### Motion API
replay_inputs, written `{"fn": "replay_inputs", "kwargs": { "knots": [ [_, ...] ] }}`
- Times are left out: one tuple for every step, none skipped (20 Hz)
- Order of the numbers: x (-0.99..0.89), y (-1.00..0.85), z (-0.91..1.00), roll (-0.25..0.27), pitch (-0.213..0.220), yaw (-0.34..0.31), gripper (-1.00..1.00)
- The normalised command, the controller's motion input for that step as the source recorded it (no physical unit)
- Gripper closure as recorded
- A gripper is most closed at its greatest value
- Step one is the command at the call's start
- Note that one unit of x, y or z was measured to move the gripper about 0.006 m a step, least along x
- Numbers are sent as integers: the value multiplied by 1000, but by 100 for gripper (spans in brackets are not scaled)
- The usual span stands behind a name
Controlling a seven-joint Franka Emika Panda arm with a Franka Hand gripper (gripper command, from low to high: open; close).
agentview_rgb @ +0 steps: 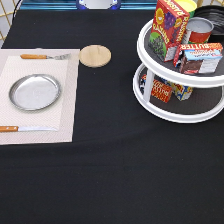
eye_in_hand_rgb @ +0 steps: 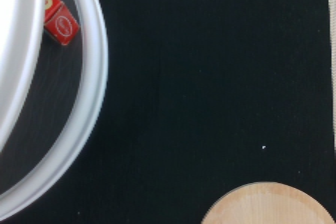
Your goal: Pick up the bowl from the lazy Susan and put bowl on the plate
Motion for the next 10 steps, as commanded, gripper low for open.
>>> {"fn": "replay_inputs", "kwargs": {
  "knots": [
    [0, 0, 0, 0, -2, 0, -100],
    [0, 134, 0, 23, 0, 16, -100],
    [120, 243, 126, 47, 1, 29, -100],
    [280, 363, 151, 41, 30, 17, -100],
    [283, 383, 217, 39, 0, 0, -100],
    [314, 360, 243, 59, 0, 0, -100],
    [317, 349, 240, 81, 2, 0, -100],
    [423, 377, 191, 107, 20, -4, -100],
    [429, 323, 220, 145, 2, -18, -100],
    [369, 297, 240, 200, 0, -15, -100]
  ]
}}
